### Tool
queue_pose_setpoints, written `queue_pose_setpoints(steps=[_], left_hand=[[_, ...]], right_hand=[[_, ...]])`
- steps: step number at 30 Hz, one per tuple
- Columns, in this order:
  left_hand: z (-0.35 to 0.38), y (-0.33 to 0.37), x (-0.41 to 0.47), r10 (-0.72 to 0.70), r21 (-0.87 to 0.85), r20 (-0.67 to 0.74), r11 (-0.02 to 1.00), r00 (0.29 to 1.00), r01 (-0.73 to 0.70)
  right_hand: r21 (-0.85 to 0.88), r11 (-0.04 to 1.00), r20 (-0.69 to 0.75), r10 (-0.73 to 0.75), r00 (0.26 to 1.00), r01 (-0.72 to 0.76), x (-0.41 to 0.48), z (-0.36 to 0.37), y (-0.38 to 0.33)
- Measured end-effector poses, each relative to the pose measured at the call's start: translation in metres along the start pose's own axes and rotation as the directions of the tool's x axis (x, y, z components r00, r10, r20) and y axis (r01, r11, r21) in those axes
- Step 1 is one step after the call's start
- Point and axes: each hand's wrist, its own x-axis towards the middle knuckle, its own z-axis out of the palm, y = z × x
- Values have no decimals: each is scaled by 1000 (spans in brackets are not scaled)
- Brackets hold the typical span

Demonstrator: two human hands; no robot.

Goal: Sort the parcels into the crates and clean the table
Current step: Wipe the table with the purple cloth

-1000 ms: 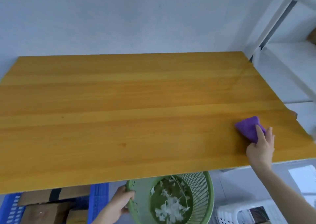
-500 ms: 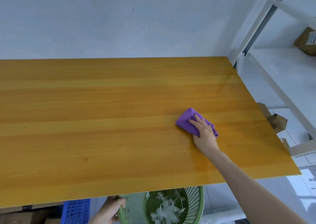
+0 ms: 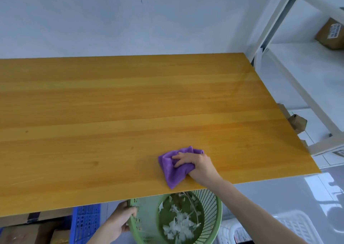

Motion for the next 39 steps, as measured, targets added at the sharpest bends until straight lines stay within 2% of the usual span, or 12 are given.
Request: queue_pose_setpoints(steps=[8, 11, 13, 15, 17, 20, 22, 24, 26, 27, 32, 39], left_hand=[[-7, 3, -7, 58, -50, 14, 997, 998, -57], [-8, 6, -10, 71, -45, 21, 997, 997, -70], [-10, 8, -12, 64, -34, 37, 997, 997, -63], [-13, 10, -16, 53, -9, 52, 999, 997, -52], [-16, 11, -17, 41, 27, 63, 999, 997, -42], [-18, 13, -18, 25, 59, 79, 998, 997, -29], [-19, 13, -14, 36, 92, 84, 995, 996, -44], [-14, 11, -10, 58, 119, 93, 990, 994, -69], [-7, 8, -4, 62, 148, 115, 986, 991, -79], [-2, 8, -3, 62, 159, 129, 984, 990, -82], [26, 9, 3, 73, 188, 190, 976, 979, -109], [54, 20, 3, 71, 209, 240, 970, 968, -123]], right_hand=[[67, 997, 51, -29, 998, 25, -31, 24, -18], [196, 973, 207, 84, 975, -125, -36, 11, -36], [366, 896, 276, 154, 949, -252, -39, -4, -45], [534, 804, 115, 235, 965, -260, -42, -23, -41], [649, 742, -178, 360, 916, -165, -42, -49, -24], [525, 825, -524, 508, 683, -211, -39, -93, 14], [392, 828, -581, 561, 590, -401, -38, -111, 42], [124, 803, -535, 549, 643, -583, -34, -115, 61], [-135, 803, -444, 475, 760, -581, -25, -107, 65], [-188, 823, -395, 437, 808, -537, -20, -102, 61], [-213, 925, -271, 253, 929, -315, -14, -78, 47], [-79, 979, -139, 174, 975, -186, -70, -53, 26]])
